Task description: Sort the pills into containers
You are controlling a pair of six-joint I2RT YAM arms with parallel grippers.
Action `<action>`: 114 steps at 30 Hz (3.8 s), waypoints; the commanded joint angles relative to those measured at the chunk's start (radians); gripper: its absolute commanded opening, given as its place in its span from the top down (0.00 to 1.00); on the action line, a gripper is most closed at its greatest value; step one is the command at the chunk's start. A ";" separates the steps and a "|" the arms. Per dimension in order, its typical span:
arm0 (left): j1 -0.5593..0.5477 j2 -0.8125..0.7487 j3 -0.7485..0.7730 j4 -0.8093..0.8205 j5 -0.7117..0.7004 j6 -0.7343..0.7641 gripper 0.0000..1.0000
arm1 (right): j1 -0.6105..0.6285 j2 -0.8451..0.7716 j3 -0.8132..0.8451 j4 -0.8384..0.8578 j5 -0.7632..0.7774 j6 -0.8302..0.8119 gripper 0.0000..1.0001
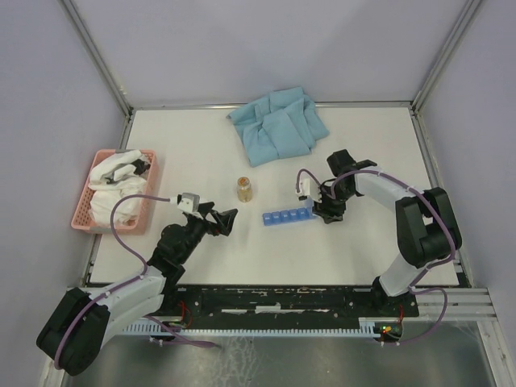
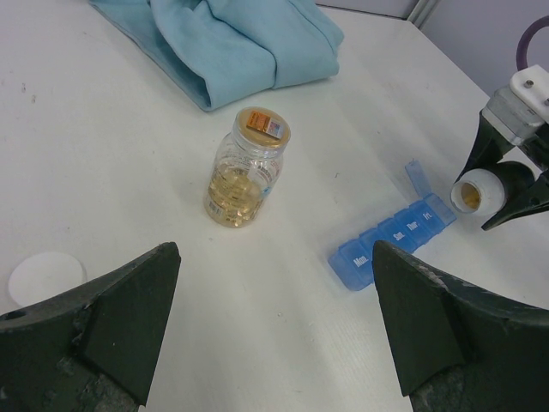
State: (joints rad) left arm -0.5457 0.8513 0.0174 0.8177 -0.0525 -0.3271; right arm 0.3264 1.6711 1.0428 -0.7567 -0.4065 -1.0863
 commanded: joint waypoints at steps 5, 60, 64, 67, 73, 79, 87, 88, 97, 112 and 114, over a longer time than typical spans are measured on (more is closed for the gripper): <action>-0.003 -0.008 0.016 0.058 -0.029 0.034 0.01 | 0.014 0.011 0.031 0.000 0.035 0.002 0.99; -0.003 -0.006 0.017 0.058 -0.030 0.034 0.01 | 0.078 0.026 0.078 -0.021 0.173 0.062 0.99; -0.002 -0.004 0.018 0.058 -0.029 0.034 0.01 | 0.083 0.030 0.081 -0.022 0.182 0.066 0.99; -0.004 -0.004 0.018 0.058 -0.029 0.034 0.01 | 0.086 0.032 0.083 -0.023 0.188 0.068 0.99; -0.003 -0.003 0.019 0.057 -0.029 0.034 0.01 | 0.093 0.033 0.086 -0.024 0.201 0.071 0.99; -0.004 -0.001 0.019 0.057 -0.029 0.034 0.01 | 0.098 0.036 0.089 -0.027 0.211 0.074 0.99; -0.003 -0.004 0.018 0.057 -0.029 0.035 0.01 | 0.104 0.038 0.091 -0.031 0.225 0.075 0.99; -0.003 -0.004 0.018 0.057 -0.029 0.034 0.01 | 0.104 0.039 0.094 -0.031 0.228 0.077 0.99; -0.003 -0.005 0.018 0.057 -0.029 0.034 0.01 | 0.111 0.043 0.097 -0.034 0.241 0.080 0.99; -0.003 -0.006 0.016 0.056 -0.029 0.034 0.01 | 0.125 0.041 0.103 -0.041 0.276 0.083 0.99; -0.003 -0.006 0.016 0.058 -0.029 0.034 0.01 | 0.127 0.041 0.104 -0.042 0.281 0.085 0.99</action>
State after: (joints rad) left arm -0.5457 0.8509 0.0174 0.8177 -0.0547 -0.3271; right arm 0.4454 1.7161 1.1088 -0.7914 -0.1558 -1.0142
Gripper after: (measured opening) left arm 0.993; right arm 0.601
